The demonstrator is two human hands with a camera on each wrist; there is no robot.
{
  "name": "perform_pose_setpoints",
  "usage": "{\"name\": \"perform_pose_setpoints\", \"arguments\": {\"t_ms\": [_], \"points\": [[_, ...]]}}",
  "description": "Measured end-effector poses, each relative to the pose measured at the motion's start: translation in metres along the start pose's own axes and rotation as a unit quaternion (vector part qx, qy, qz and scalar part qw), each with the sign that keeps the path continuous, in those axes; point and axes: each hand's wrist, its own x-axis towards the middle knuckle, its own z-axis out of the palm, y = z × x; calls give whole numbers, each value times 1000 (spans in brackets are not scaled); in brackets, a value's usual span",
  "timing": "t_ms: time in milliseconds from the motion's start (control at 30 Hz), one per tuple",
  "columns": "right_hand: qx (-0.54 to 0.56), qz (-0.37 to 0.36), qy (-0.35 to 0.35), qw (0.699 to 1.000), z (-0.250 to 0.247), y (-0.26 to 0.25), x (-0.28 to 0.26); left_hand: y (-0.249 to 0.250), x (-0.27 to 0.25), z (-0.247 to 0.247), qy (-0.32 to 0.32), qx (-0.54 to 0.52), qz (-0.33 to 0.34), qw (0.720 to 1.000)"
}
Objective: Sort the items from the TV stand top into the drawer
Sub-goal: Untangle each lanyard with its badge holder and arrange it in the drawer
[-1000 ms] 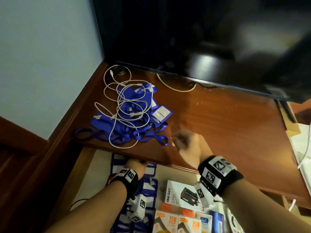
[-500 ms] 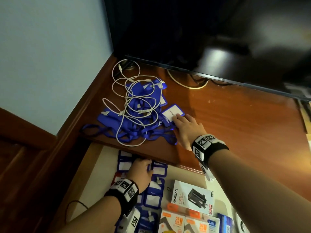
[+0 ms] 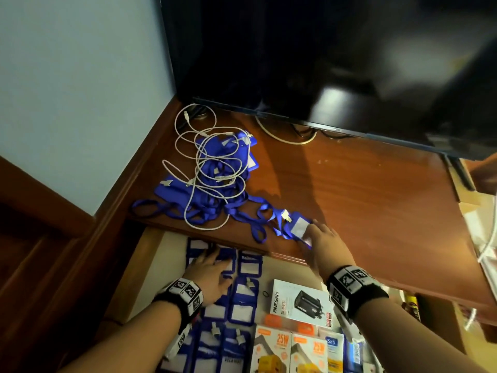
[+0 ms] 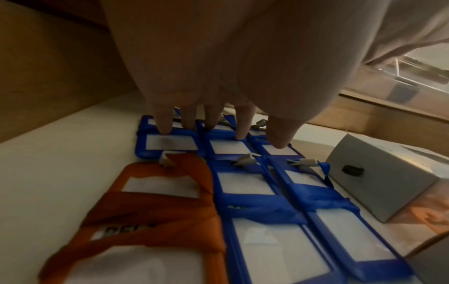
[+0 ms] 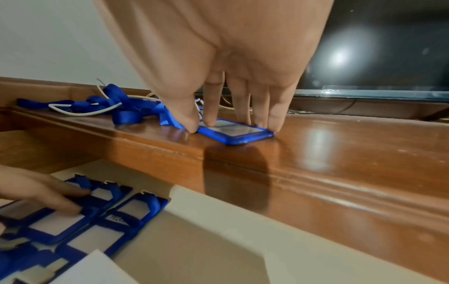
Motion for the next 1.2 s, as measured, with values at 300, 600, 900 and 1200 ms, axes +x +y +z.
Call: {"name": "perform_pose_setpoints", "arguments": {"t_ms": [300, 600, 900, 1200], "points": [[214, 138, 39, 966, 4, 14, -32, -27, -7, -5, 24, -44, -137, 989], [413, 64, 56, 907, -65, -18, -76, -24, -31, -34, 25, -24, -104, 994], [297, -107, 121, 941, -214, -44, -125, 56, -143, -171, 253, -211, 130, 935], [470, -223, 254, 815, -317, -69, -137, 162, -140, -282, 275, -287, 314, 863]]}}
